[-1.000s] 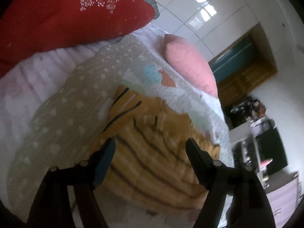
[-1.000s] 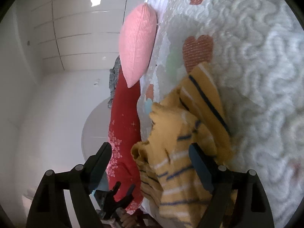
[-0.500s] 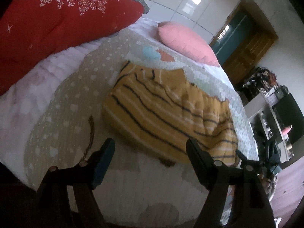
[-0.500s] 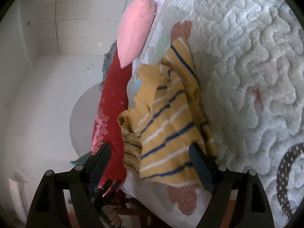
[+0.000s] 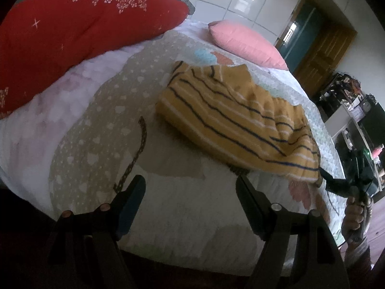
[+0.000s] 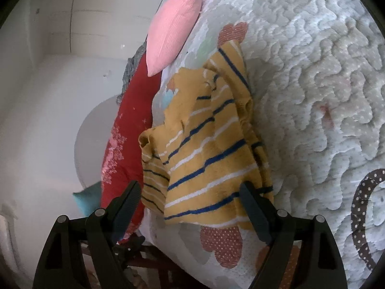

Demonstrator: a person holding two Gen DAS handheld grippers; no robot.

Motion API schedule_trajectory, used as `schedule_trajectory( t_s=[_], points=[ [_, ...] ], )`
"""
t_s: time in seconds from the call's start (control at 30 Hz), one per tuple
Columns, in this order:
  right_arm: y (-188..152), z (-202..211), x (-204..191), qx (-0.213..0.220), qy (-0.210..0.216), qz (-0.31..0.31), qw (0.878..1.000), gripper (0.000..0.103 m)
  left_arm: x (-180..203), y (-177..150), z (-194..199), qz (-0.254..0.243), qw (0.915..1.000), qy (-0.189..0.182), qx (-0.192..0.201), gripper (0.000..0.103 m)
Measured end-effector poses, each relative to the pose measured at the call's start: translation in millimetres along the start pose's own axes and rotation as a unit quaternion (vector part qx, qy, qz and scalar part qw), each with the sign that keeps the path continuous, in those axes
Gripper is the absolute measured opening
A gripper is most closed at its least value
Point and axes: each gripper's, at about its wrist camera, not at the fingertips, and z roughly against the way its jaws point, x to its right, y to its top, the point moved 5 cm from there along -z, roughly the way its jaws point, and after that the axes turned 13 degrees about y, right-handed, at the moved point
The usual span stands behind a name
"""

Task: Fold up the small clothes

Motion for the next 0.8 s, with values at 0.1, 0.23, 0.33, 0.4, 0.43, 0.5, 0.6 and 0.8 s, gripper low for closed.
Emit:
schedule_trajectory(
  t_s=[0.1, 0.23, 0.33, 0.4, 0.43, 0.5, 0.6, 0.8],
  points=[
    [-1.9, -5.9, -1.5, -0.006, -0.007, 0.005, 1.000, 0.088, -1.4, -5.5, 0.1, -0.002, 1.0000, 0.002, 0.000, 0.076],
    [-3.1, -9.5, -2.7, -0.009, -0.018, 0.015, 1.000, 0.088, -4.7, -9.5, -2.2, 0.005, 1.0000, 0.000, -0.005, 0.076],
    [-4.4, -9.7, -4.5, -0.015, -0.028, 0.023, 0.999, 0.088, -7.5, -12.1, -5.3, 0.012, 0.9999, -0.001, -0.010, 0.076],
    [-5.0, -6.0, -7.4, -0.021, -0.037, 0.035, 0.998, 0.088, -10.0, -13.4, -6.1, 0.016, 0.9998, 0.001, -0.013, 0.076],
    [-4.4, -2.2, -10.0, -0.020, -0.045, 0.047, 0.998, 0.088, -11.3, -13.9, -5.3, 0.019, 0.9997, 0.000, -0.012, 0.076],
    [0.3, 9.8, -17.0, -0.012, -0.064, 0.073, 0.995, 0.088, -13.7, -15.3, -2.5, 0.025, 0.9996, -0.002, -0.008, 0.076],
    [8.7, 19.9, -29.9, 0.001, -0.083, 0.104, 0.991, 0.088, -15.5, -18.0, -1.5, 0.025, 0.9997, 0.000, -0.002, 0.077],
    [14.7, -16.3, -61.8, -0.030, -0.114, 0.173, 0.978, 0.075, -15.0, -21.6, -9.4, 0.016, 0.9999, 0.004, 0.001, 0.077]
  ],
)
